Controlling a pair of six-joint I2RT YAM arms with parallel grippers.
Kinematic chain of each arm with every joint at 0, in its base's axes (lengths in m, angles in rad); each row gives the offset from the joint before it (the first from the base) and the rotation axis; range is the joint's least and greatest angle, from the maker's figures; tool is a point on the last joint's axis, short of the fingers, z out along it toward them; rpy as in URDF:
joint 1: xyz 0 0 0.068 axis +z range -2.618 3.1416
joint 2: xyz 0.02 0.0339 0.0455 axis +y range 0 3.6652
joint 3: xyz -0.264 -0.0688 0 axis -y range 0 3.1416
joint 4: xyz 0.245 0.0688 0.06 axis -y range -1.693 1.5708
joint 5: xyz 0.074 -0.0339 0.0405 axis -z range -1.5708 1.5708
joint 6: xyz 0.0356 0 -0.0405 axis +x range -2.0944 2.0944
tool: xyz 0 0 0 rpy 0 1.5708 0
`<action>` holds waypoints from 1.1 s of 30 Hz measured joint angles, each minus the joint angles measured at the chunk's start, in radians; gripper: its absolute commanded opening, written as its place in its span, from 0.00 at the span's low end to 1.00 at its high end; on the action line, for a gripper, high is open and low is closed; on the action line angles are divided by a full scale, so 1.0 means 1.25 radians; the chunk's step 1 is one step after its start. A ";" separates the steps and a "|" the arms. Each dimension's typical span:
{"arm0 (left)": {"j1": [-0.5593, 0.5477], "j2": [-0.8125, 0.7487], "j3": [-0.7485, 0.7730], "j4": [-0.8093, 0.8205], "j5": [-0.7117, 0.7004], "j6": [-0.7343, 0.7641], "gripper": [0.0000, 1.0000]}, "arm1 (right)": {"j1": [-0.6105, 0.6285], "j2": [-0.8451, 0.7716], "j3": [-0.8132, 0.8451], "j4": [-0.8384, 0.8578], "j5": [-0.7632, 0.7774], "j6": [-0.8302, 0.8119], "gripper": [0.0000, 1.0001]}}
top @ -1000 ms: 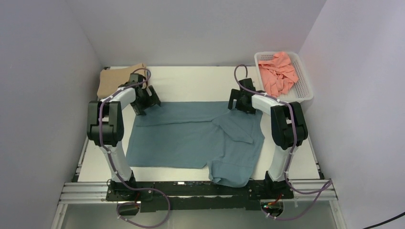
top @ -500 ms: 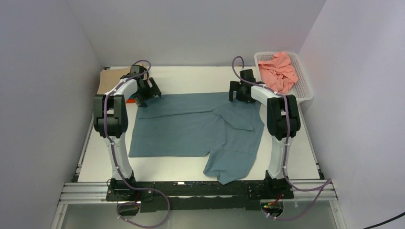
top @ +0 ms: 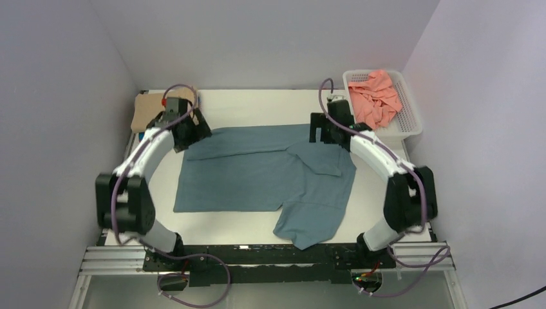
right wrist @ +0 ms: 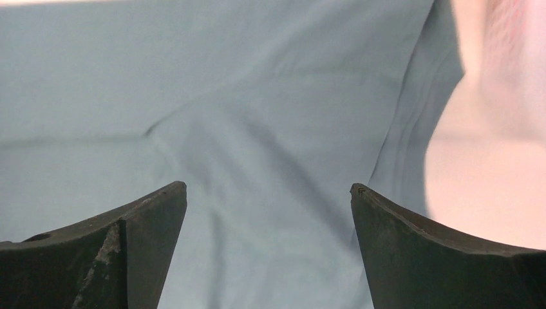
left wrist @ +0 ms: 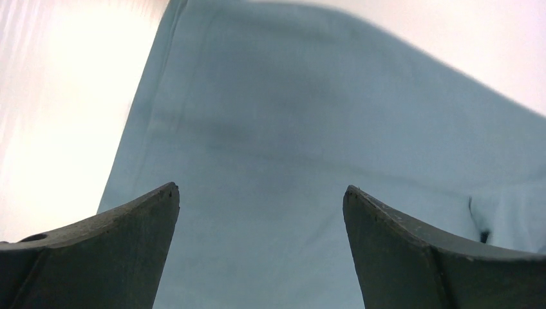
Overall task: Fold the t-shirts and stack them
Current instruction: Grab the side of the flattened tshirt closest away from the robot with both arms
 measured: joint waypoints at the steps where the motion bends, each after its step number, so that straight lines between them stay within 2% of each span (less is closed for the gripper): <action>1: -0.013 -0.069 -0.054 0.007 -0.018 -0.013 0.99 | 0.018 -0.042 -0.032 -0.001 0.004 0.011 1.00; 5: -0.077 -0.322 -0.280 0.003 -0.095 -0.101 0.99 | 0.084 -0.175 -0.171 -0.005 0.005 0.057 1.00; 8: -0.100 -0.471 -0.428 -0.047 -0.130 -0.166 0.99 | 0.089 -0.228 -0.256 -0.011 -0.001 0.077 1.00; 12: -0.099 -0.620 -0.562 -0.137 -0.175 -0.252 0.99 | 0.086 -0.287 -0.329 -0.014 -0.007 0.084 1.00; 16: -0.099 -0.718 -0.659 -0.178 -0.200 -0.349 0.95 | 0.086 -0.328 -0.340 -0.007 -0.007 0.085 1.00; 19: -0.098 -0.731 -0.690 -0.177 -0.209 -0.391 0.85 | 0.086 -0.334 -0.340 0.001 -0.008 0.084 1.00; 20: -0.097 -0.725 -0.693 -0.174 -0.211 -0.401 0.79 | 0.086 -0.334 -0.340 0.002 -0.009 0.085 1.00; 22: -0.093 -0.697 -0.693 -0.157 -0.216 -0.417 0.59 | 0.086 -0.334 -0.340 0.002 -0.009 0.085 1.00; 24: -0.085 -0.652 -0.691 -0.138 -0.220 -0.428 0.50 | 0.086 -0.334 -0.340 0.001 -0.009 0.085 1.00; 25: -0.080 -0.624 -0.689 -0.128 -0.221 -0.431 0.47 | 0.086 -0.334 -0.340 0.001 -0.009 0.085 1.00; 29: -0.067 -0.517 -0.655 -0.098 -0.220 -0.434 0.48 | 0.086 -0.334 -0.340 -0.005 -0.006 0.085 1.00; 32: -0.064 -0.476 -0.637 -0.090 -0.222 -0.434 0.48 | 0.086 -0.334 -0.340 -0.016 0.001 0.085 1.00; 33: -0.063 -0.467 -0.633 -0.087 -0.222 -0.433 0.45 | 0.086 -0.334 -0.340 -0.019 0.003 0.085 1.00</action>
